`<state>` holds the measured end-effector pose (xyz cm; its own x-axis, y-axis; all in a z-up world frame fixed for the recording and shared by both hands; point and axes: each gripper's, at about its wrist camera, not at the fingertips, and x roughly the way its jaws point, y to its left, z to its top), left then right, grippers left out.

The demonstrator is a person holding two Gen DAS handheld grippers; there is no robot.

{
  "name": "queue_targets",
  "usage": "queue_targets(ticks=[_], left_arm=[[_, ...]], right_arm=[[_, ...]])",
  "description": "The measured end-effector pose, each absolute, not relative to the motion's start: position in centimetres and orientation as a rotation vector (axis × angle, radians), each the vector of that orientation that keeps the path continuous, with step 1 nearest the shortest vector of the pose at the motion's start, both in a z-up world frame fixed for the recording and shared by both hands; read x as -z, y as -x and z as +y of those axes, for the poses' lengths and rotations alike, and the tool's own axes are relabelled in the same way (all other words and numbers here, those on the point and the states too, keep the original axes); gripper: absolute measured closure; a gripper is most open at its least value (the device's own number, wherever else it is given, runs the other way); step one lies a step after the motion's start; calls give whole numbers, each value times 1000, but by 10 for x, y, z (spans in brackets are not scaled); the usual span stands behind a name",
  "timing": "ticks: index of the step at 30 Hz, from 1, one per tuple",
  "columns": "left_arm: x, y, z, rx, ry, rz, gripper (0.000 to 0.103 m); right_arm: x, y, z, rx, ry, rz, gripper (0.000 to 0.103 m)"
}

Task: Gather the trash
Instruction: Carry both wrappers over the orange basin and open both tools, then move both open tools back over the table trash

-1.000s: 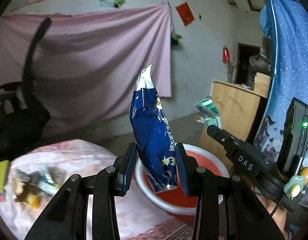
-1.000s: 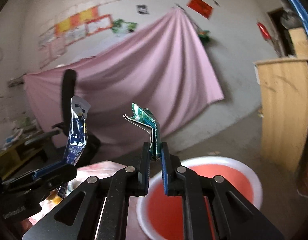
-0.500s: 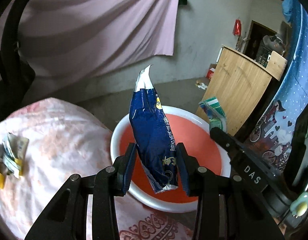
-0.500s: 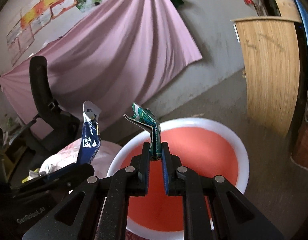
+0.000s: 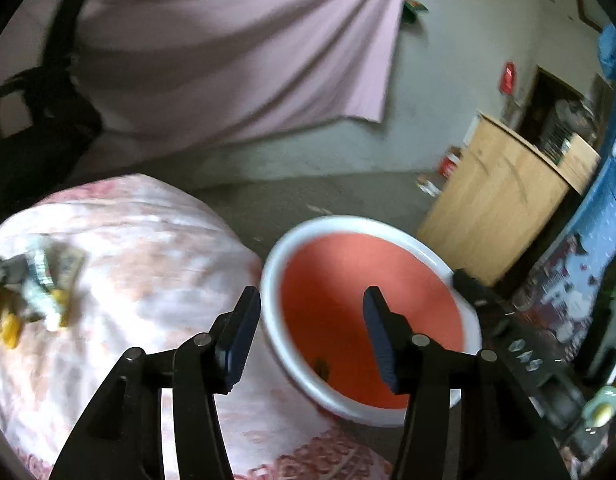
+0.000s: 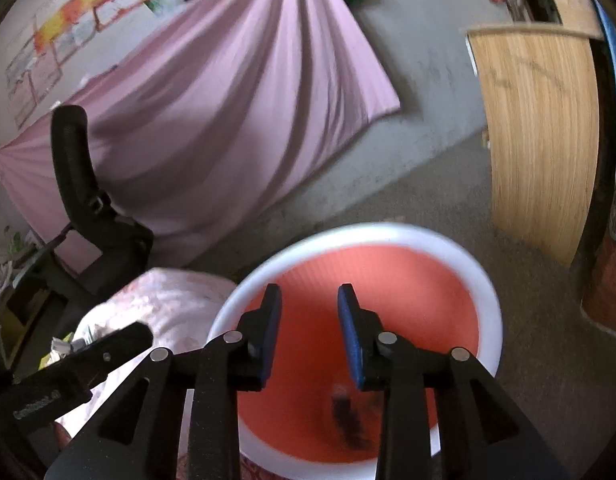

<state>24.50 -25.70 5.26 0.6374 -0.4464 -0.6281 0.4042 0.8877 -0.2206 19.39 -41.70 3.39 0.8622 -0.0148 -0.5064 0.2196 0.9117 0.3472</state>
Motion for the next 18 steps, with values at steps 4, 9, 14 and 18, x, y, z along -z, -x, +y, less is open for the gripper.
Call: queue_targets(ticks=[4, 9, 14, 18], left_arm=[[-65, -230, -225, 422, 90, 620, 44], [-80, -212, -180, 345, 153, 502, 26], [-93, -195, -136, 268, 192, 393, 6], [-100, -185, -112, 206, 210, 341, 4]], right_arm=[[-56, -176, -406, 177, -333, 366, 59], [-79, -155, -384, 191, -259, 187, 32], [-92, -150, -357, 143, -206, 102, 20], [-99, -150, -333, 85, -186, 53, 0]])
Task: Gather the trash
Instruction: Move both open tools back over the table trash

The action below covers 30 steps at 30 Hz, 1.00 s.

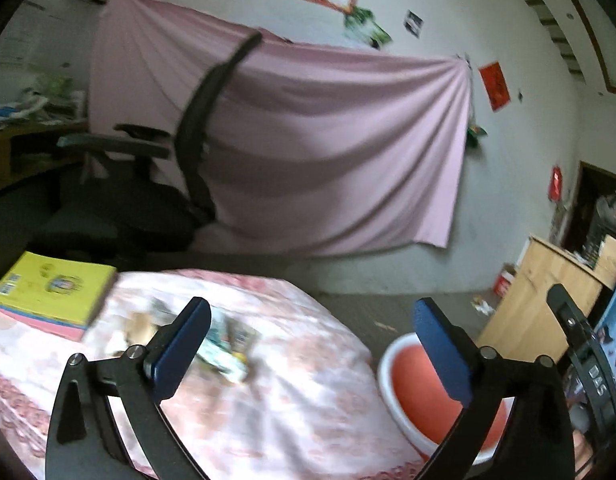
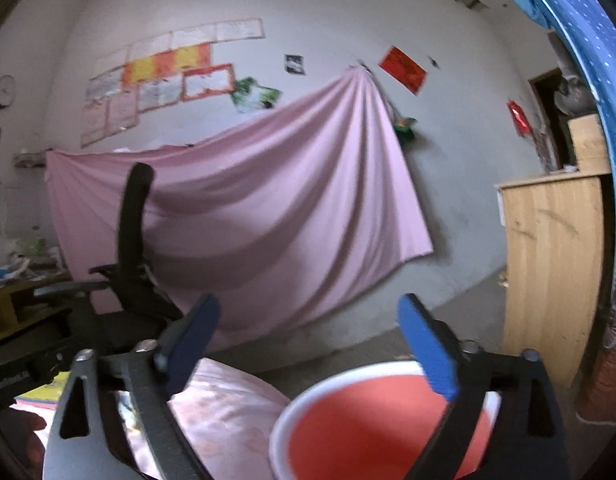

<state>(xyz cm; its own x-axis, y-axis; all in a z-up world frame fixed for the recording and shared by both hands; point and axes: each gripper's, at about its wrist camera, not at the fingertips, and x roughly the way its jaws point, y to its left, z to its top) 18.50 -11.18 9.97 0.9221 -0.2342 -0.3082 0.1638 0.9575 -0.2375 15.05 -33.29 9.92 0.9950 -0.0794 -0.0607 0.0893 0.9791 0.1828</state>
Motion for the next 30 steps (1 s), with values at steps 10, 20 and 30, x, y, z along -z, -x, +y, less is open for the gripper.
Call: queue_targets(ticks=[10, 20, 30], left_arm=[[-103, -157, -39, 58, 192, 242, 4], [-79, -158, 12, 13, 135, 264, 4], [-36, -199, 33, 38, 53, 496, 4]], right_arm=[[-108, -155, -270, -32, -154, -41, 0], [-97, -175, -215, -148, -77, -27, 0], [-65, -234, -191, -236, -65, 259, 0]])
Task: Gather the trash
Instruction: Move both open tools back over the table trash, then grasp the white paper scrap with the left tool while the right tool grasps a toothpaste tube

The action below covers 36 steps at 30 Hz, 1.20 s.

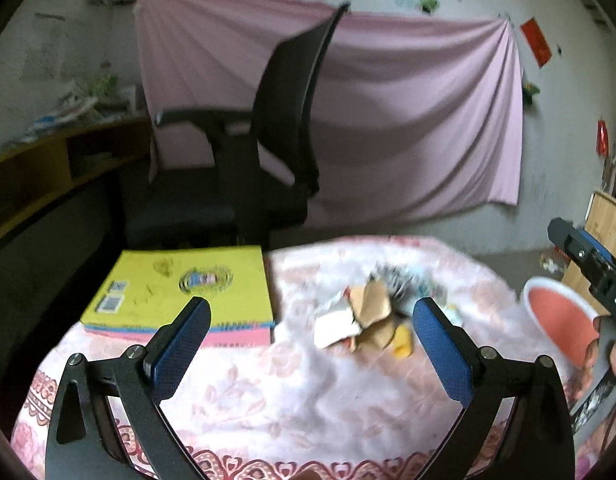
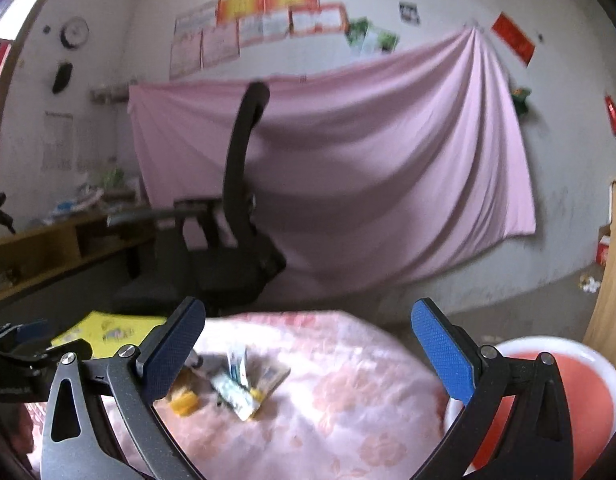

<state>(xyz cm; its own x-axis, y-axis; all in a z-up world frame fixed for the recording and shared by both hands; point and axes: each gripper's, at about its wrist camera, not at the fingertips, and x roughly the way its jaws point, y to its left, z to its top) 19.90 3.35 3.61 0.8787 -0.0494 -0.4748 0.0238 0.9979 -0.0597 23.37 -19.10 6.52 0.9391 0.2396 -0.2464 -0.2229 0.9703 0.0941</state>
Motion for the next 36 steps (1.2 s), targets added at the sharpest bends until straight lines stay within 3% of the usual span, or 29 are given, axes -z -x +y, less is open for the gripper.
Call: queue_targets(ticks=[2, 7, 13, 18, 25, 36], left_arm=[[-27, -208, 34, 52, 58, 556, 4], [-11, -229, 31, 94, 73, 681, 7], [1, -249, 25, 128, 61, 777, 25], [7, -261, 22, 162, 59, 814, 41], [4, -270, 19, 166, 48, 790, 48], [12, -278, 16, 161, 0, 840, 86]], right_arm=[[-59, -241, -188, -253, -59, 312, 2], [-44, -263, -175, -333, -37, 467, 16], [-23, -282, -160, -391, -5, 645, 23], [-12, -291, -153, -411, 12, 737, 36], [1, -303, -139, -465, 57, 834, 50], [3, -302, -129, -506, 102, 849, 78]])
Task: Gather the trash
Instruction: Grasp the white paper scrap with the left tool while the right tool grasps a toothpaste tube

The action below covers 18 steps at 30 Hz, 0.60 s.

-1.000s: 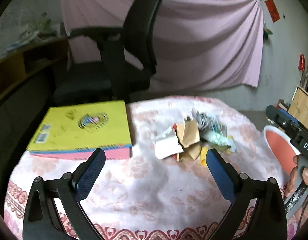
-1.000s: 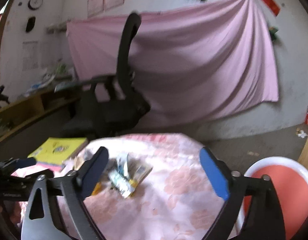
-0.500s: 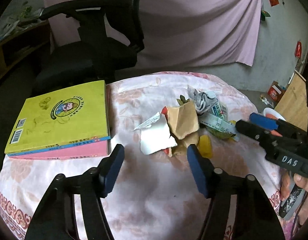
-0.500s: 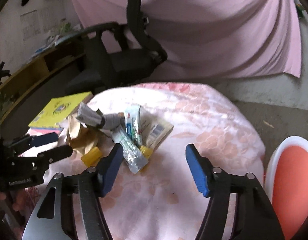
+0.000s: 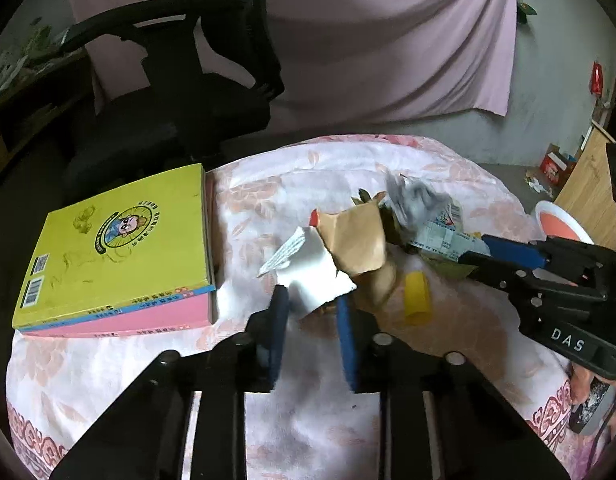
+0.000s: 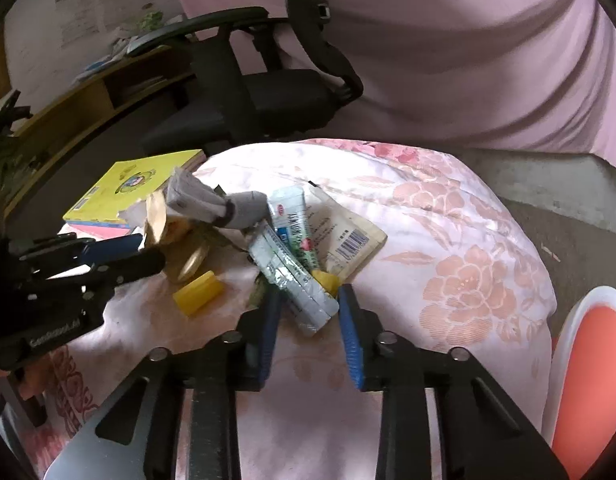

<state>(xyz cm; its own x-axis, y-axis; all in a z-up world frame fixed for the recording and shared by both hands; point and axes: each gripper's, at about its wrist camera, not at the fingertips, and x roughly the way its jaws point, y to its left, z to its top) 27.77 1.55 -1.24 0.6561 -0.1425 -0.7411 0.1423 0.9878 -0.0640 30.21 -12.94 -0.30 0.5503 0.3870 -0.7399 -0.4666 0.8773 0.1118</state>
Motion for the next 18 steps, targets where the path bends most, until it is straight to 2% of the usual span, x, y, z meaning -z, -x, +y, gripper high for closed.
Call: queue_targets(ticks=[3, 8, 18], left_arm=[[14, -278, 19, 149, 14, 841, 95], [12, -275, 26, 124, 35, 817, 102], [-5, -240, 34, 105, 126, 708, 102]], right_arm=[[2, -299, -127, -519, 111, 848, 85], [1, -295, -128, -539, 101, 842, 87], [-15, -268, -134, -569, 86, 726, 89]])
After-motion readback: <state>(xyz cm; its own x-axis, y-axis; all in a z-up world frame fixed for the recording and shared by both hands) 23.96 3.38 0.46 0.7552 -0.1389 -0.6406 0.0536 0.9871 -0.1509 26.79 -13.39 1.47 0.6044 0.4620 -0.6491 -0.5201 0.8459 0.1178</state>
